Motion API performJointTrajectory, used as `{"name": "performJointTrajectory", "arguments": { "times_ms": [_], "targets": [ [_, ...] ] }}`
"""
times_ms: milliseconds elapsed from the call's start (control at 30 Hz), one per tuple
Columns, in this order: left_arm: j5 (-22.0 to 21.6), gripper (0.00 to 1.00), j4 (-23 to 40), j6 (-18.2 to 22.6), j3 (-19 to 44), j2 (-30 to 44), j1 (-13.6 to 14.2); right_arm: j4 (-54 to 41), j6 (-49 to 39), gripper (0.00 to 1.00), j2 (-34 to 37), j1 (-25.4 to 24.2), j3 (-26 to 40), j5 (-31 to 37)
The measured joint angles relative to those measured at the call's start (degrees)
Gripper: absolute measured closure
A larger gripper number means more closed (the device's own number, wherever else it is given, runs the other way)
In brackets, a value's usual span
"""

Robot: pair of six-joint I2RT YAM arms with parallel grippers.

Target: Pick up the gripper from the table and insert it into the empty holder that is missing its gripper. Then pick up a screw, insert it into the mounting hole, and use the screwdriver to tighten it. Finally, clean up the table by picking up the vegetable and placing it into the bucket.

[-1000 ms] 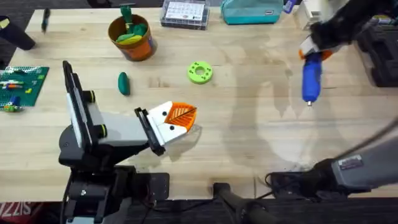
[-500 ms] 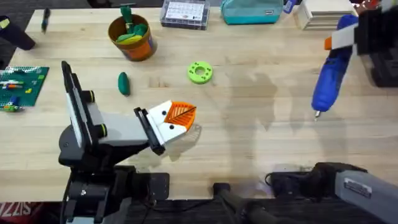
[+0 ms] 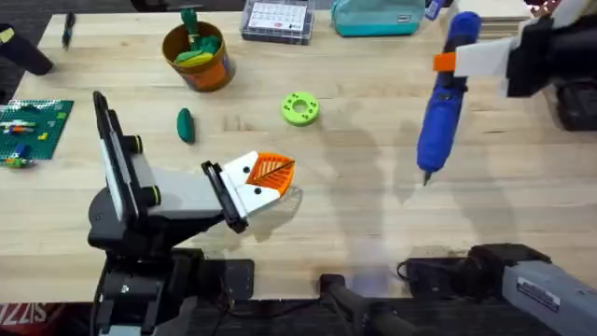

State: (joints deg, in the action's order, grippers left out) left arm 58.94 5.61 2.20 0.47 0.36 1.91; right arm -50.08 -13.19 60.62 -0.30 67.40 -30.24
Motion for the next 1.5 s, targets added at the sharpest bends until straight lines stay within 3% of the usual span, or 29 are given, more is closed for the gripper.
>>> {"name": "performJointTrajectory", "arguments": {
  "times_ms": [233, 367, 500, 733, 1033, 1300, 1500],
  "targets": [
    [0.02, 0.982, 0.00, 0.00, 0.00, 0.00, 0.00, 2.63, 2.55, 0.993, -10.53, 9.01, -3.96, 2.47],
    [0.01, 0.982, 0.02, -0.01, 0.00, 0.00, 0.00, 13.90, 5.35, 0.993, -16.49, 12.08, -9.58, 4.18],
    [0.02, 0.982, 0.02, 0.00, 0.00, 0.00, 0.00, 29.59, 9.50, 0.994, -18.14, 14.53, -15.27, 4.96],
    [0.02, 0.982, 0.02, 0.00, 0.00, 0.00, 0.00, 51.37, 13.30, 0.994, -11.17, 23.20, -19.54, 4.38],
    [0.02, 0.982, 0.02, 0.00, 0.00, 0.00, 0.00, 74.60, 14.10, 0.994, 1.65, 34.75, -19.58, -2.64],
    [0.02, 0.982, 0.02, 0.00, 0.00, 0.00, 0.00, 84.06, 14.51, 0.994, 3.97, 39.31, -19.61, -6.14],
    [0.02, 0.982, 0.02, 0.00, 0.00, 0.00, 0.00, 84.72, 14.51, 0.994, 3.99, 41.85, -19.61, -6.80]
  ]
}}
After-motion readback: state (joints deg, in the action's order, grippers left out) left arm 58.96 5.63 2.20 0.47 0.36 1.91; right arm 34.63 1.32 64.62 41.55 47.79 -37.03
